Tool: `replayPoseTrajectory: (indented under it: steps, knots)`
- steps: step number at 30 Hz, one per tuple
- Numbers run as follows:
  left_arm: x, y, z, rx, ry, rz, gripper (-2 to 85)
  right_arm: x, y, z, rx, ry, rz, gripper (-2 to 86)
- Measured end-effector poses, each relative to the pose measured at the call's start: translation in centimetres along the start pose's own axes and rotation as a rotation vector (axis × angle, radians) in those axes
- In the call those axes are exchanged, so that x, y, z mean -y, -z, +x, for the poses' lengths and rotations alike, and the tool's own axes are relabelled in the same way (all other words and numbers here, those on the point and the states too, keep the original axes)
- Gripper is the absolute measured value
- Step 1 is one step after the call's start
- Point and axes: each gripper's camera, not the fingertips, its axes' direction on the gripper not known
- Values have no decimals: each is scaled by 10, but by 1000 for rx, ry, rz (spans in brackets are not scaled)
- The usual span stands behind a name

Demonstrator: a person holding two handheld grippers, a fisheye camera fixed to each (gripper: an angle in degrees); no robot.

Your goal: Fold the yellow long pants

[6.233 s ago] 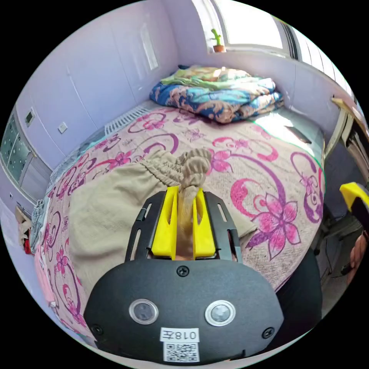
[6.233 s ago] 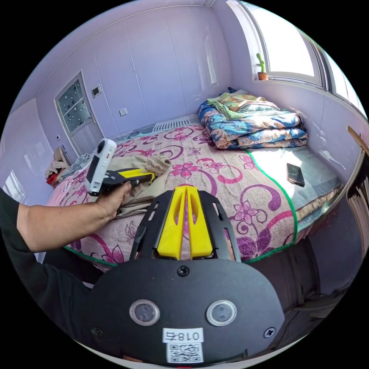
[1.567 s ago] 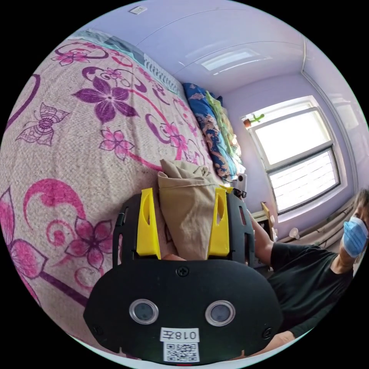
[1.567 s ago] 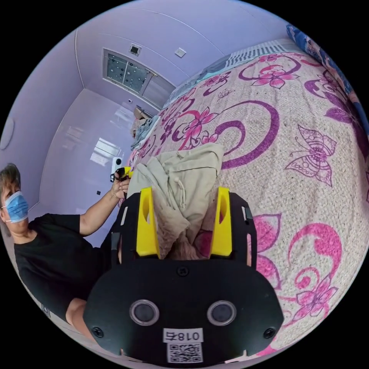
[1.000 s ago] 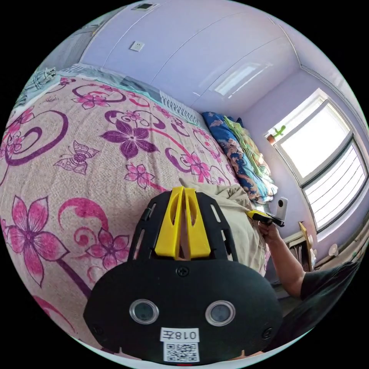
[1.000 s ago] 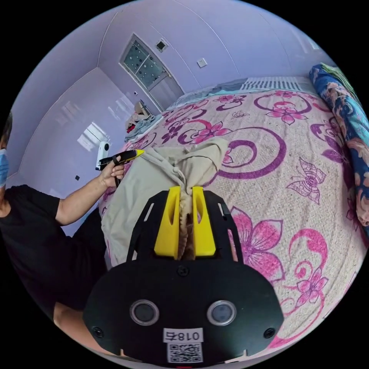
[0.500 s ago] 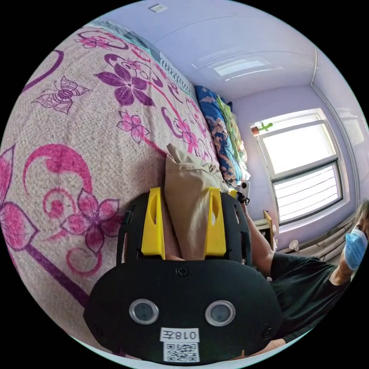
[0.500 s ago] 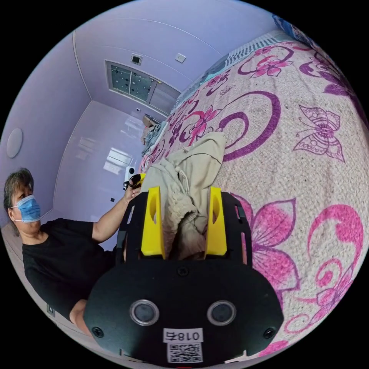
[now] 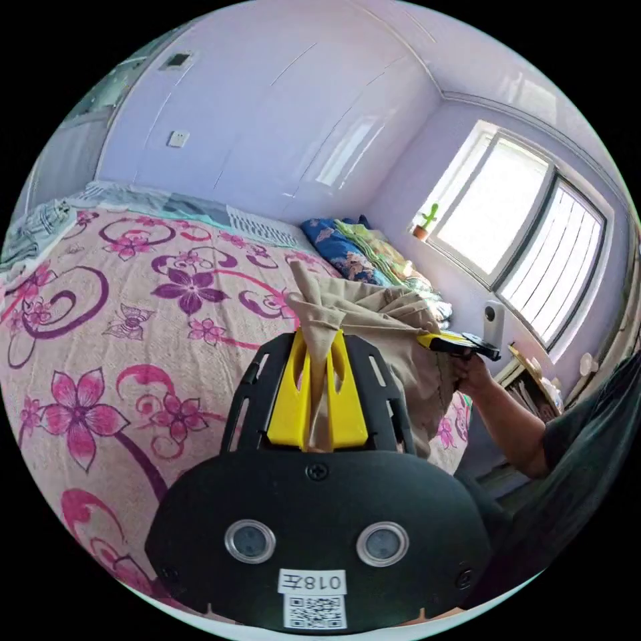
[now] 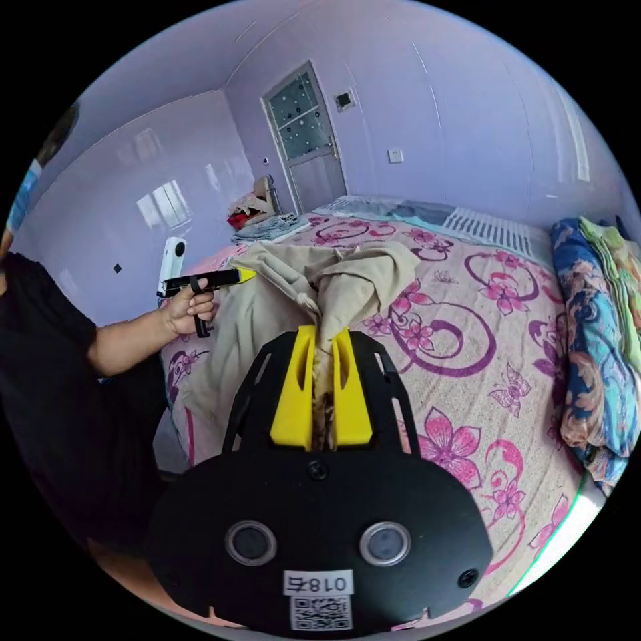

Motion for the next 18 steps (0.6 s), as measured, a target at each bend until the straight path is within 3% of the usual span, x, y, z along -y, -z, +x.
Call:
replayPoseTrajectory:
  steps: [4, 9, 14, 18]
  knots:
    - [-20, 111, 43, 145, -103, 207, -1, 29, 10, -125, -53, 235, 136, 35]
    - [-43, 286, 69, 541, -240, 399, -3, 86, -36, -262, 50, 471, 262, 30]
    - [-19, 410, 17, 848, -266, 391, 1, 169, -152, -410, 194, 593, 348, 27]
    - [42, 464, -80, 967, -248, 209, 15, 231, -245, -477, 273, 480, 349, 27]
